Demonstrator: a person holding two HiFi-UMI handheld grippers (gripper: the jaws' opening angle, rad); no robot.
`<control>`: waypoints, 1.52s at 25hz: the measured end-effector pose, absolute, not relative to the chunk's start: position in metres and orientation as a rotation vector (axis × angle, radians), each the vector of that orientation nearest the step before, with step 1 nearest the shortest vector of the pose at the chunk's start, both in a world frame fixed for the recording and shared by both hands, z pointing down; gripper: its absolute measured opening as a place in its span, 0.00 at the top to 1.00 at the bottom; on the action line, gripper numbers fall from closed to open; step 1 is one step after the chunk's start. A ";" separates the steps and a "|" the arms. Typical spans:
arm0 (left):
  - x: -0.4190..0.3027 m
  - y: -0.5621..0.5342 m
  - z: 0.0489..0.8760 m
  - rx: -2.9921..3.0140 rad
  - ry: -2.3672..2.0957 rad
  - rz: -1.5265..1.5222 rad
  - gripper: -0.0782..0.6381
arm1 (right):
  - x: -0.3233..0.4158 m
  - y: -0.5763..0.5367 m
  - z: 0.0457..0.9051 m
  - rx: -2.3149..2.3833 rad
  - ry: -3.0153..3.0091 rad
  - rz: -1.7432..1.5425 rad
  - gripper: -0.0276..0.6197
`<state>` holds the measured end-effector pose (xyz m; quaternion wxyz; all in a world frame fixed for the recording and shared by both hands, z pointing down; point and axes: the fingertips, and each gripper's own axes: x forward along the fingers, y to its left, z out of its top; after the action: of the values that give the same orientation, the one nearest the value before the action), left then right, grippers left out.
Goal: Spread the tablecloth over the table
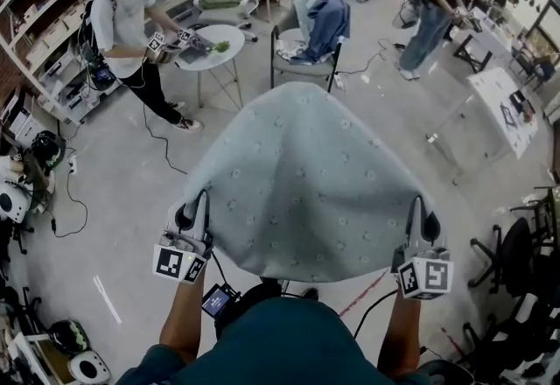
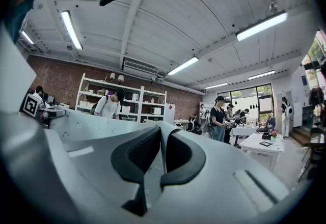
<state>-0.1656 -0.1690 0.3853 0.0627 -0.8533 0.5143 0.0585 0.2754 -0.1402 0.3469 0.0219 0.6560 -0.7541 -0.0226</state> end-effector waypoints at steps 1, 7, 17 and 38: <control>-0.169 -0.179 0.392 -2.594 1.549 0.177 0.89 | 0.273 -0.147 0.352 2.039 -2.317 -0.062 0.93; -0.189 -0.234 0.428 -2.704 1.523 0.172 0.89 | 0.257 -0.182 0.383 2.058 -2.219 -0.010 0.93; -0.193 -0.310 0.497 -2.825 1.556 0.081 0.89 | 0.268 -0.247 0.450 2.002 -2.149 0.089 0.93; -0.158 -0.409 0.671 -2.873 1.882 -0.380 0.88 | 0.331 -0.386 0.651 1.753 -2.178 0.473 0.92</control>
<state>-0.1576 -0.4095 0.6706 -0.1564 -0.8212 0.5379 -0.1085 0.3313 -0.3855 0.6508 0.1523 0.6110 -0.7591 0.1649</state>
